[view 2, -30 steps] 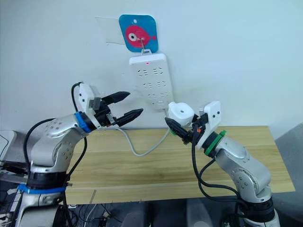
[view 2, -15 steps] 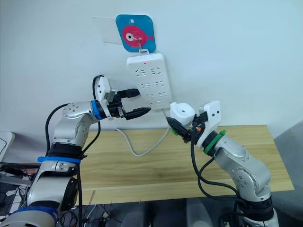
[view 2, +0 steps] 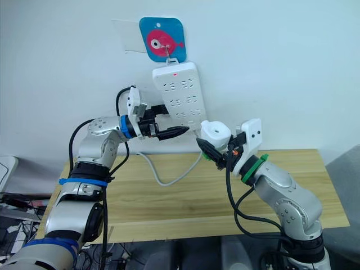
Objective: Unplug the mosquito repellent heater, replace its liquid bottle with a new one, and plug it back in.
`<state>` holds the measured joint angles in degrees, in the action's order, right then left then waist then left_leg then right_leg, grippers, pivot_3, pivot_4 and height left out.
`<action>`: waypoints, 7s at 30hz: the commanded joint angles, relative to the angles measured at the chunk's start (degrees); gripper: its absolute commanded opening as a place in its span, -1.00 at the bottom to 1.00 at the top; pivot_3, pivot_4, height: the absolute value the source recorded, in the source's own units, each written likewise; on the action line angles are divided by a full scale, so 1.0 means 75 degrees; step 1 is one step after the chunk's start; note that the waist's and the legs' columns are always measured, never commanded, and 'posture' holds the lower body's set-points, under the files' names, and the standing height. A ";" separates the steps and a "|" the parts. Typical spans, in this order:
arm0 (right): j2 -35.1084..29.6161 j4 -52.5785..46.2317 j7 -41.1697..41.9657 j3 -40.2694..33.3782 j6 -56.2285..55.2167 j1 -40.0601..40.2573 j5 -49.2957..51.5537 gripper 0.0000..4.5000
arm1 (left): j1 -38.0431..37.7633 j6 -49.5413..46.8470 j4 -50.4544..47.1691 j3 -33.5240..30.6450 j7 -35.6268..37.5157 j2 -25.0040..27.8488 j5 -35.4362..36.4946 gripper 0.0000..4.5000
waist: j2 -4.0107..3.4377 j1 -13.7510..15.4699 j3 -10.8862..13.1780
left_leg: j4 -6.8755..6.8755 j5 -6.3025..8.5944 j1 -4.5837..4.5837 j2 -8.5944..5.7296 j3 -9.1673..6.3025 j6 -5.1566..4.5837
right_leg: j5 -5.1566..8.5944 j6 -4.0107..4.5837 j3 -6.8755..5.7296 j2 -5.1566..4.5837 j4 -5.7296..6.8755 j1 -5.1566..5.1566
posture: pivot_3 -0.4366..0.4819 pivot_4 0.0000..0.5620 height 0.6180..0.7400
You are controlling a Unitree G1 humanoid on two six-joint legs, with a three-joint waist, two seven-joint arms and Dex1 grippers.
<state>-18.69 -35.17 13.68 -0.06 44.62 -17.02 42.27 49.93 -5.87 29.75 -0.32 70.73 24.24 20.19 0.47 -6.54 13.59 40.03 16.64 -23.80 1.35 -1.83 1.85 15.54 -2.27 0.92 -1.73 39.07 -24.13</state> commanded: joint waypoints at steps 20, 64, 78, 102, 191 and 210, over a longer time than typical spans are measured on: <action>-0.0061 -0.0286 0.0331 0.0080 -0.0243 -0.0170 -0.0081 0.38 | -0.0606 -0.1957 -0.1795 -0.0457 -0.0661 0.0240 0.0858 -0.38 | -0.0003 -0.0213 -0.0005 | -0.0008 -0.0001 0.0005 0.0016 -0.0045 0.0002 | 0.0000 0.0000 0.0004 0.0009 0.0002 -0.0001 | -0.50 -0.33 1.00; 0.0545 -0.0035 -0.0182 0.0734 0.0261 -0.1063 -0.0525 0.38 | -0.0910 -0.2741 -0.2591 -0.0581 -0.1037 0.0468 0.1268 -0.41 | -0.0003 -0.0216 -0.0005 | -0.0008 -0.0001 0.0005 0.0019 -0.0048 0.0001 | 0.0000 0.0000 0.0004 0.0009 0.0002 -0.0004 | -0.49 -0.25 1.00; 0.0627 0.0142 -0.0439 0.0736 0.0880 -0.1529 -0.0721 0.38 | -0.0989 -0.2733 -0.2714 -0.0570 -0.1038 0.0506 0.1257 -0.41 | -0.0003 -0.0209 -0.0005 | -0.0009 -0.0001 0.0004 0.0019 -0.0048 0.0002 | 0.0000 0.0001 0.0005 0.0006 0.0002 -0.0006 | -0.45 -0.26 1.00; 0.0784 -0.0036 -0.0546 0.0546 0.1152 -0.1535 -0.0641 0.38 | -0.1027 -0.2640 -0.2663 -0.0512 -0.0977 0.0509 0.1195 -0.41 | -0.0004 -0.0210 -0.0005 | -0.0010 -0.0001 0.0003 0.0019 -0.0048 0.0002 | 0.0000 0.0000 0.0005 0.0006 0.0001 -0.0006 | -0.47 -0.29 1.00; -0.1112 0.1555 0.4222 0.1230 -0.1045 -0.1514 -0.1140 -0.99 | -0.4650 -0.3130 -0.6781 -0.1748 -0.1834 0.2075 0.2054 1.00 | 0.0005 0.0373 -0.0006 | -0.0017 0.0012 0.0016 0.0035 -0.0047 -0.0023 | 0.0002 0.0003 0.0012 -0.0009 0.0000 -0.0002 | -0.04 -0.28 1.00; -0.0990 0.2200 0.3921 0.0965 -0.1590 -0.1669 -0.2047 -0.99 | -0.5172 -0.3021 -0.7789 -0.1596 -0.2337 0.2173 0.2331 1.00 | 0.0007 0.0669 -0.0008 | -0.0013 0.0010 0.0020 0.0026 -0.0052 -0.0020 | 0.0000 0.0006 0.0002 -0.0002 0.0007 0.0006 | -0.08 -0.28 1.00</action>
<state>-25.85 -16.33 42.81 8.92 32.99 -29.63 25.95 10.08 -29.49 -28.51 -11.85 53.15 40.07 36.92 0.53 -1.52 13.53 39.93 16.71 -23.65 1.54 -2.22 1.70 15.54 -2.22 0.93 -1.74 39.12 -24.09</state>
